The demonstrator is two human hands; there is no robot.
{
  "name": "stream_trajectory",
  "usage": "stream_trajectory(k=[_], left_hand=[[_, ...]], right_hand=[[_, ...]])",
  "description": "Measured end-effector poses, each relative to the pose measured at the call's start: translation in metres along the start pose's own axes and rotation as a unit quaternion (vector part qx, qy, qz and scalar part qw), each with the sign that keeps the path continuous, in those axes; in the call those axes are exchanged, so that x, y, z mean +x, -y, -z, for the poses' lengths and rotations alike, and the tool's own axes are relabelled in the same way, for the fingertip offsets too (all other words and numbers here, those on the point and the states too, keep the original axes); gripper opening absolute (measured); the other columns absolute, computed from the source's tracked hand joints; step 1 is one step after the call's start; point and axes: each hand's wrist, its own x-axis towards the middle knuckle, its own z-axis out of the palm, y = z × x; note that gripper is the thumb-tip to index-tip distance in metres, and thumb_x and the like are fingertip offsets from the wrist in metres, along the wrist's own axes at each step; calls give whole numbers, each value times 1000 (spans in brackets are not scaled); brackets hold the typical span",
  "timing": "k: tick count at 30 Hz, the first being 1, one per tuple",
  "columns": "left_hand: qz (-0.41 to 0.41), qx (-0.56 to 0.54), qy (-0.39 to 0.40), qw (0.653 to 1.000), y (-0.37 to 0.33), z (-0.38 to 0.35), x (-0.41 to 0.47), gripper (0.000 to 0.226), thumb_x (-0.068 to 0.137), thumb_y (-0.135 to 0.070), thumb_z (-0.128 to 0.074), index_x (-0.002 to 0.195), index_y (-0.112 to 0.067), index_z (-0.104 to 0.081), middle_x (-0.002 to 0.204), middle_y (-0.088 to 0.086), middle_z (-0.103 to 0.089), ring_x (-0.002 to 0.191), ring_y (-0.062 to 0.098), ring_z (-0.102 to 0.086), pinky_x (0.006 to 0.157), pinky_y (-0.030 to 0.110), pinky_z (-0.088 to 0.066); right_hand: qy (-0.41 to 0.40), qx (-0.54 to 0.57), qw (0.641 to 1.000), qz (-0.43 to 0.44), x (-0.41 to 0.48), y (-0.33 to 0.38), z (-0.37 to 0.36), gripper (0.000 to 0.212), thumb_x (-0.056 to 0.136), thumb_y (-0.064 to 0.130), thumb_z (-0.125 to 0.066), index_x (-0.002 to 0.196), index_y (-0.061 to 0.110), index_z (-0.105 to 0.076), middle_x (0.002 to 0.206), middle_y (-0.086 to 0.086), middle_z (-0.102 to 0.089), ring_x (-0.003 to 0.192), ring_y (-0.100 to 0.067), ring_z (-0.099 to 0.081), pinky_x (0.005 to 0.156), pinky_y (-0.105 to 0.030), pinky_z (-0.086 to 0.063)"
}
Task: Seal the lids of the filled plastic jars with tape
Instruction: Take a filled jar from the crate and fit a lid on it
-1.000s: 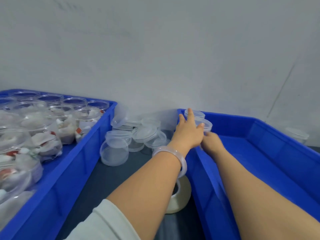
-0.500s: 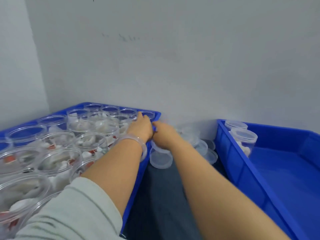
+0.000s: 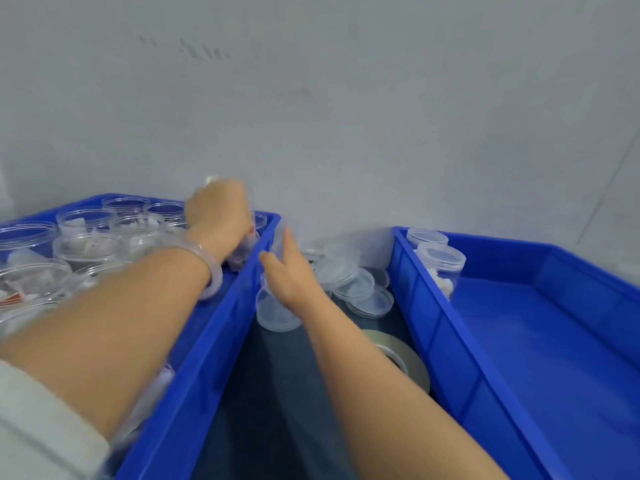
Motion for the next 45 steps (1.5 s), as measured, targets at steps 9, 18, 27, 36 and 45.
stream_trajectory(k=[9, 18, 27, 36, 45], left_hand=[[-174, -70, -106, 977, -91, 40, -37, 24, 85, -28, -52, 99, -12, -63, 102, 13, -64, 95, 36, -58, 64, 34, -30], [115, -433, -42, 893, -60, -63, -130, 56, 96, -38, -48, 144, -13, -36, 155, 10, -25, 142, 23, -24, 110, 34, -23], [164, -594, -39, 786, -33, -90, -139, 47, 79, -46, -44, 112, -17, -61, 101, -3, -63, 91, 10, -59, 72, 13, -41], [124, -639, -12, 759, -27, -105, -149, 61, 76, -66, -27, 108, -25, -59, 100, -5, -66, 95, 8, -63, 83, 21, -45], [122, -639, -36, 759, -33, -116, -153, 71, 73, -70, -25, 115, -21, -55, 100, -5, -64, 94, 2, -60, 79, 14, -43]], right_hand=[[-237, 15, 970, 43, 4, 3, 45, 98, 65, 39, -75, 143, 6, -25, 136, -10, -46, 124, -26, -46, 98, -46, -44], [-118, 25, 991, -55, -58, -76, 9, 55, 78, 32, -73, 111, 16, -32, 101, 8, -54, 88, -6, -55, 67, -15, -38], [17, 180, 980, -86, -67, -91, 42, 40, 76, -12, -52, 108, 11, -55, 100, -1, -64, 90, -14, -61, 64, -13, -48], [-136, -282, 938, -151, -16, -139, 75, 76, 95, 37, -51, 153, 16, -6, 161, -4, -7, 147, -24, 1, 118, -41, -10], [-239, -313, 916, -76, -17, -154, 64, 35, 86, 27, -64, 118, 26, -51, 134, 4, -50, 137, -21, -29, 110, -39, -29]])
